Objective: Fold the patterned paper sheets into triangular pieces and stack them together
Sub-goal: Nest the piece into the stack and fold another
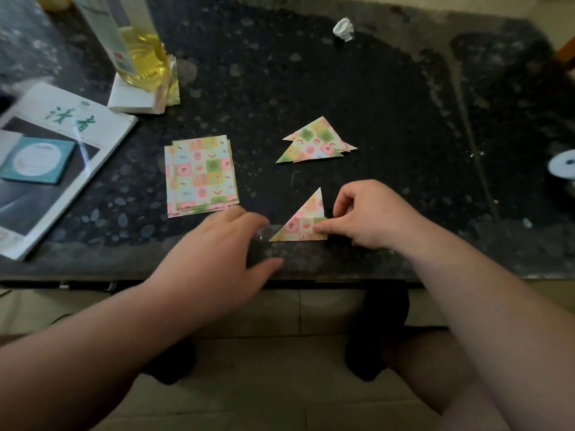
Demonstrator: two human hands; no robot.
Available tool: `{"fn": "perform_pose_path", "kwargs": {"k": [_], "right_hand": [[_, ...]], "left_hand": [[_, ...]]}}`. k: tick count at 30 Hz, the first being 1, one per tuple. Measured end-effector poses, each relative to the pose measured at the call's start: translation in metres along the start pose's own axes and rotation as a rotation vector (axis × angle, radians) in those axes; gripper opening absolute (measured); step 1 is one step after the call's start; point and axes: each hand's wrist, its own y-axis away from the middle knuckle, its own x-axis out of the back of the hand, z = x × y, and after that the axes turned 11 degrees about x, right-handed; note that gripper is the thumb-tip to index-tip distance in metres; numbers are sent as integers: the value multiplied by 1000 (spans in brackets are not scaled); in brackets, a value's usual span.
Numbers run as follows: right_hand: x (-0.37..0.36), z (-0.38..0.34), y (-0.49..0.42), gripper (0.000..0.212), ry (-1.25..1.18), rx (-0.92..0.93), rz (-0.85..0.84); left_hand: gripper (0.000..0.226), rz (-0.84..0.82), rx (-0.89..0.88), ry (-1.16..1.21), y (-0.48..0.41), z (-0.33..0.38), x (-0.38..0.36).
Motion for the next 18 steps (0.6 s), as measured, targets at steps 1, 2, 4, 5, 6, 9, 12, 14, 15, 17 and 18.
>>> {"fn": "perform_pose_path", "kwargs": {"k": [1, 2, 4, 5, 6, 9, 12, 14, 15, 17, 18], "right_hand": [[4, 2, 0, 31, -29, 9, -1], [8, 4, 0, 26, -62, 20, -3], [15, 7, 0, 16, -126, 45, -25], [17, 8, 0, 14, -154, 54, -50], [17, 9, 1, 14, -176, 62, -84], [8, 11, 5, 19, -176, 109, -173], [-3, 15, 8, 14, -106, 183, -117], [-3, 16, 10, 10, -98, 210, -101], [-2, 17, 12, 9, -89, 225, -95], [0, 19, 15, 13, -93, 269, -35], [1, 22, 16, 18, -111, 313, 26]], "left_hand": [[58, 6, 12, 36, -8, 0, 0], [53, 0, 31, 76, -15, 1, -3], [44, -52, 61, 129, -26, 6, -12], [41, -74, 69, 138, -29, 10, -18], [38, -80, 69, 137, -32, 12, -23], [25, -42, 55, 134, -39, 17, -34], [9, -32, 51, 164, -43, 21, -34], [15, -39, 25, 179, -43, 22, -36], [15, -37, 8, 205, -42, 23, -36], [17, -24, 17, 356, -40, 27, -31], [22, -43, 79, 487, -40, 28, -27]]}}
